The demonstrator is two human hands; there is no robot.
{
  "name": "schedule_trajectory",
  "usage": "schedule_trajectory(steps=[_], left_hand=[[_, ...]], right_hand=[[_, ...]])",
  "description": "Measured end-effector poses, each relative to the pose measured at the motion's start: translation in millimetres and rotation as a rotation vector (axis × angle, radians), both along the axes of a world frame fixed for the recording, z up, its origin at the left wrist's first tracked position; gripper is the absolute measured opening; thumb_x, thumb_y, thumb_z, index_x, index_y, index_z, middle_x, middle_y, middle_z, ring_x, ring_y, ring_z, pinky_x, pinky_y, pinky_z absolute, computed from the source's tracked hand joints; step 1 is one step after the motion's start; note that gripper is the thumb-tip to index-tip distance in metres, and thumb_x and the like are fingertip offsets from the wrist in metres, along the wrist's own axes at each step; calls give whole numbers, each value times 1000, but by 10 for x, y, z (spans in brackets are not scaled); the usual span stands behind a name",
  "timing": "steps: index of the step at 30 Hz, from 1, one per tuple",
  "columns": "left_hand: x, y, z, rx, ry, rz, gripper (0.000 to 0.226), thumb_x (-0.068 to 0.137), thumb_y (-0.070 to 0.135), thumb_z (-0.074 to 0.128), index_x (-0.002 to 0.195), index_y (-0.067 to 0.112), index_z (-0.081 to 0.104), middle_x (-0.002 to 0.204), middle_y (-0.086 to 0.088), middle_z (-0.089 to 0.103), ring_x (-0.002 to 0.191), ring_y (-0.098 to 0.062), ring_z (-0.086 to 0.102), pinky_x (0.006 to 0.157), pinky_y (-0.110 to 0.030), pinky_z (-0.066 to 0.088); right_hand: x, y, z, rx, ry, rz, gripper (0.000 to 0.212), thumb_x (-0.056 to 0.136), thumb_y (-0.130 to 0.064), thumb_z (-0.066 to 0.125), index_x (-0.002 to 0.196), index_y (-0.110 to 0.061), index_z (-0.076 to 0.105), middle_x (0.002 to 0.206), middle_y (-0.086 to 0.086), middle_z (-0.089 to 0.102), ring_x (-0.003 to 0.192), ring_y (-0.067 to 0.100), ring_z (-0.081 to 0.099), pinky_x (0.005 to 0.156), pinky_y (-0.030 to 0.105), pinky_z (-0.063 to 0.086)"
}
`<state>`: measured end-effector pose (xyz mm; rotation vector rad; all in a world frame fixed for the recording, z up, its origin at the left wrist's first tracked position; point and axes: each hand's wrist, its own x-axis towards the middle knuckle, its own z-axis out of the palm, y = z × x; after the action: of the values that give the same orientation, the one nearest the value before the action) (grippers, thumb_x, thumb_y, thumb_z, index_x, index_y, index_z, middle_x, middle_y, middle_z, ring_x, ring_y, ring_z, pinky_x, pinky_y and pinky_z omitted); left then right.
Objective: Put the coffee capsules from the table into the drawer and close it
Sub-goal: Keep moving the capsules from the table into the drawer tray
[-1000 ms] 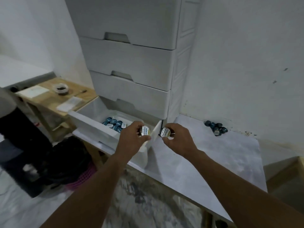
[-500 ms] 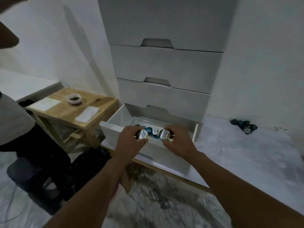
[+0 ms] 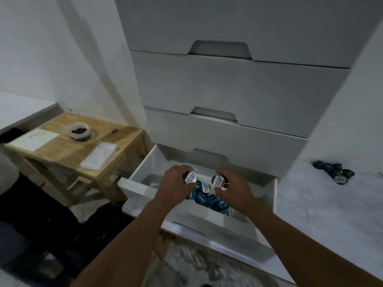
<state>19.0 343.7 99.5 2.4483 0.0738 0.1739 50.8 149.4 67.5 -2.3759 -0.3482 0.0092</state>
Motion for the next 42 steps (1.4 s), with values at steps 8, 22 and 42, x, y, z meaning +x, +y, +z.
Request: schedule_trajectory(steps=[8,22,42], left_hand=[[698,-59,-280,-6,112,-244,37,72,12,77,107,18,67,101,1,70,83,-9,63,80,-20,50],[1310,-151,-519,-31,267,-625,42,69,6,79,108,16,66,104,-1,70,90,-12,63,85,-26,52],[1458,-306,-743,111,397,-580,49,74,21,79,118,24,60,117,-1,65,104,-15,60,87,-23,47]], right_hand=[[322,-68,-219,-31,124,-138,50,72,-14,72,120,-15,60,118,6,61,101,22,62,92,36,51],[336,-12,-291,-115,215,-387,50,70,-13,72,119,-15,64,112,8,65,95,22,63,88,36,54],[576,-163,-357,-392,119,-71,41,77,-22,70,118,-16,65,116,4,68,105,24,57,89,29,45]])
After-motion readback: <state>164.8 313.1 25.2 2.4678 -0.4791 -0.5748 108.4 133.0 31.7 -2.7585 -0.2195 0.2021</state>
